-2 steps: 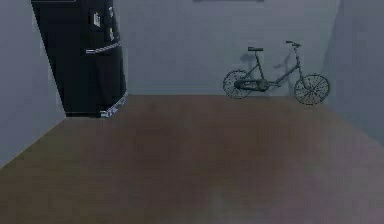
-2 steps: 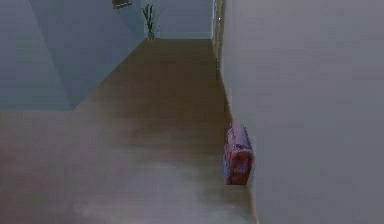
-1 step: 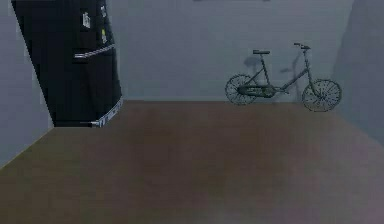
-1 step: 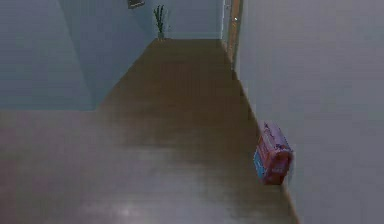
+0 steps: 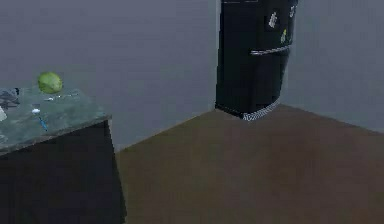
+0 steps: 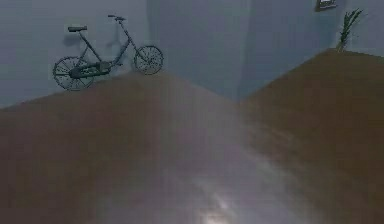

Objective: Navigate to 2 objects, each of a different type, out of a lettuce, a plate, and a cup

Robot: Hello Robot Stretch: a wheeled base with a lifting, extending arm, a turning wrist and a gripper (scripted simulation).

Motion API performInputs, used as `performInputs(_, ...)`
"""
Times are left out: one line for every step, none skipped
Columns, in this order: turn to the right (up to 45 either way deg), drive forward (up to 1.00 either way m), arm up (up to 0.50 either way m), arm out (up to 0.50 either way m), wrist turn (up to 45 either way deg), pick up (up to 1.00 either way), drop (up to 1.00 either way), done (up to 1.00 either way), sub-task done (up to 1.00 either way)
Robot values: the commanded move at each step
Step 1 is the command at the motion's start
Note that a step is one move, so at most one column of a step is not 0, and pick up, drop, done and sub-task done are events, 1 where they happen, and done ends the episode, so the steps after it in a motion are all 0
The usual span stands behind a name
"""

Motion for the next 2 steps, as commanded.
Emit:
performInputs(-42.0, 0.0, 0.0, 0.0, 0.0, 0.0, 0.0, 0.0, 0.0)
performInputs(0.0, 0.5, 0.0, 0.0, 0.0, 0.0, 0.0, 0.0, 0.0)
